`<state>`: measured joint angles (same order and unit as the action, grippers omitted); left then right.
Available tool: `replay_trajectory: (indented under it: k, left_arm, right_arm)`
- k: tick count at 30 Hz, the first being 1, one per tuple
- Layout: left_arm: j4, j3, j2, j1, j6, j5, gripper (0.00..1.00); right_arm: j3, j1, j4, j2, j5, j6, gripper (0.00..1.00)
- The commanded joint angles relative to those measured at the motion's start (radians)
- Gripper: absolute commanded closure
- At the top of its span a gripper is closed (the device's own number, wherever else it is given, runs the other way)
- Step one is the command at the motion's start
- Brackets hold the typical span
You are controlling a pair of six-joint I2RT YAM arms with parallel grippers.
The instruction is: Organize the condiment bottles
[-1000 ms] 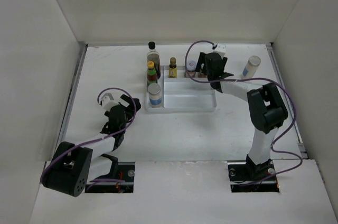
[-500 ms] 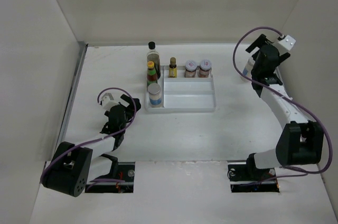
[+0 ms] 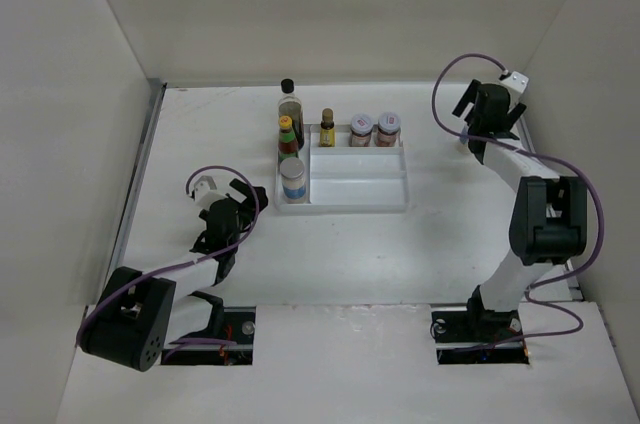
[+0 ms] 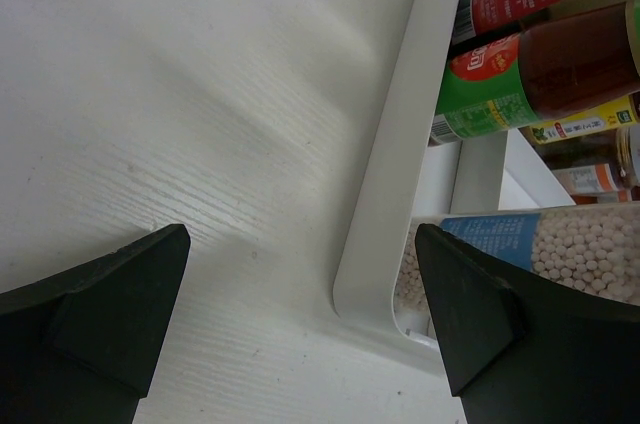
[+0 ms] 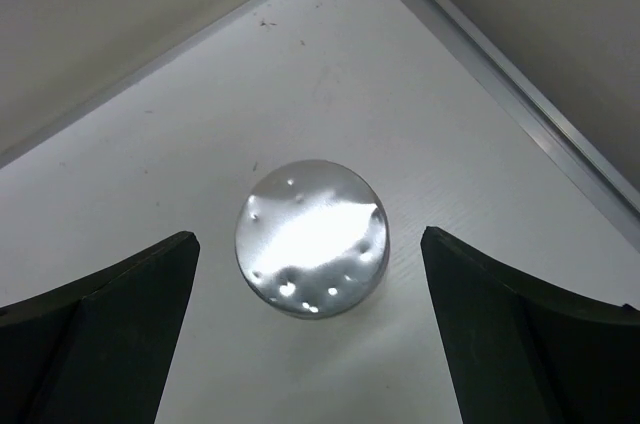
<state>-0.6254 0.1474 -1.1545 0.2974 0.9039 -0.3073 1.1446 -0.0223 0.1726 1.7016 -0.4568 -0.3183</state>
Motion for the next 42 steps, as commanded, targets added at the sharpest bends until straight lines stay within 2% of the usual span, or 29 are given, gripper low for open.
replay_trajectory:
  k: [1, 6, 9, 11, 14, 16, 21, 27, 34, 42]
  left_arm:
    - [-0.062, 0.035, -0.002, 0.004, -0.01, 0.002, 0.0]
    - [-0.062, 0.035, -0.001, 0.004, -0.01, 0.002, 0.0]
    - [-0.062, 0.035, -0.008, -0.004, -0.01, 0.007, 0.0]
    - [-0.062, 0.034, -0.001, -0.005, -0.01, 0.008, 0.0]
    - [-0.062, 0.035, -0.005, -0.002, -0.01, -0.001, 0.0]
    - [-0.062, 0.037, -0.014, -0.004, -0.01, 0.005, 0.0]
    - [-0.062, 0.04, -0.014, -0.004, -0.01, 0.002, 0.0]
    - [-0.062, 0.035, -0.008, -0.007, -0.01, 0.002, 0.0]
    - [-0.062, 0.038, -0.011, -0.01, -0.01, 0.011, 0.0]
    - [-0.053, 0.031, 0.009, -0.019, -0.011, 0.014, 0.0]
  right_arm:
    - [0.093, -0.009, 0.035, 0.029, 0.035, 0.047, 0.0]
    - [0.141, -0.017, 0.001, 0.101, 0.033, 0.053, 0.11]
    - [0.149, -0.02, -0.033, 0.134, 0.027, 0.045, 0.12]
    - [0.138, -0.02, -0.028, 0.139, 0.026, 0.036, 0.23]
    - [0.084, -0.017, 0.034, 0.08, -0.023, 0.031, 0.45]
    - [0.055, -0.009, 0.094, 0.009, -0.051, 0.044, 0.48]
    - [0.003, 0.122, 0.137, -0.193, -0.053, 0.076, 0.49]
    - [-0.028, 0.375, 0.14, -0.284, -0.033, 0.073, 0.49]
    - [0.084, 0.607, 0.148, -0.165, 0.012, 0.076, 0.49]
    - [0.144, 0.672, 0.154, -0.022, 0.03, 0.082, 0.49]
